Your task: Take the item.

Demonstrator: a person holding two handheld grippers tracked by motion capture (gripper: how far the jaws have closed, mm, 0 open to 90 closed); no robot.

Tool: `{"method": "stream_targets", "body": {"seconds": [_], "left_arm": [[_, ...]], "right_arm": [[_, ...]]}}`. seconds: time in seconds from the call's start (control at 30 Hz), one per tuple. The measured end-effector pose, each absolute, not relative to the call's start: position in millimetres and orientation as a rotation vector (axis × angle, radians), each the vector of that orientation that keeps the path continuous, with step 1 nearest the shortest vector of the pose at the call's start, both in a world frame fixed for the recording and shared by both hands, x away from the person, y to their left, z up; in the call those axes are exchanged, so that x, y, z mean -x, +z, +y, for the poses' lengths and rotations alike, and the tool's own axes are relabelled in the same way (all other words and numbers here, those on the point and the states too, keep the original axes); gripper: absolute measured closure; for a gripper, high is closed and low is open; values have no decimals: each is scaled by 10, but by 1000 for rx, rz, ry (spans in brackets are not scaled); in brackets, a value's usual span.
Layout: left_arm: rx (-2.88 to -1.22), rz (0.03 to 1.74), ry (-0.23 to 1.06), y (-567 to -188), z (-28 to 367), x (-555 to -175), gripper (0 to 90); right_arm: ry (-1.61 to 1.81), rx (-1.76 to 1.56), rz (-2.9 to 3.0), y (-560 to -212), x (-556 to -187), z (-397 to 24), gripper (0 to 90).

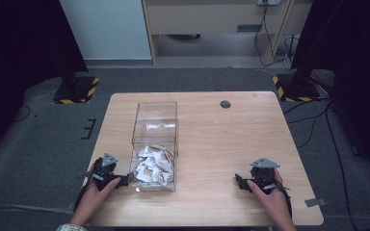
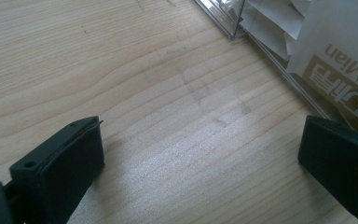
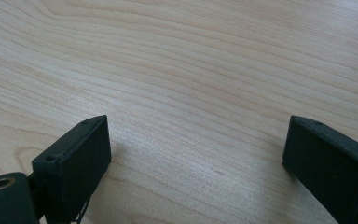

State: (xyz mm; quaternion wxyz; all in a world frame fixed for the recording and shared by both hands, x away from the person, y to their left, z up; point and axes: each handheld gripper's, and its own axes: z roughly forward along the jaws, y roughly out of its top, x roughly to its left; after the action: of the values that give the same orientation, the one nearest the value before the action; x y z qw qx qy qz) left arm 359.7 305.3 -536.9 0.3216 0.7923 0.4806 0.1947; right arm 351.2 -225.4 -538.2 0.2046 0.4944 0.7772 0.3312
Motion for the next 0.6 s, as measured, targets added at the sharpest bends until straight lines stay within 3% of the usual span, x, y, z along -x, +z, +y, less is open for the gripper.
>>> {"method": "stream_targets", "body": {"seconds": [0.4, 0.6], "left_arm": [[-2089, 1251, 511, -5367, 3054, -3583, 0], [-2089, 1252, 511, -5367, 3054, -3583, 0]], "right_arm": [[918, -1386, 2171, -5384, -3527, -2230, 47], [928, -1381, 2183, -5367, -3516, -2235, 81]]}}
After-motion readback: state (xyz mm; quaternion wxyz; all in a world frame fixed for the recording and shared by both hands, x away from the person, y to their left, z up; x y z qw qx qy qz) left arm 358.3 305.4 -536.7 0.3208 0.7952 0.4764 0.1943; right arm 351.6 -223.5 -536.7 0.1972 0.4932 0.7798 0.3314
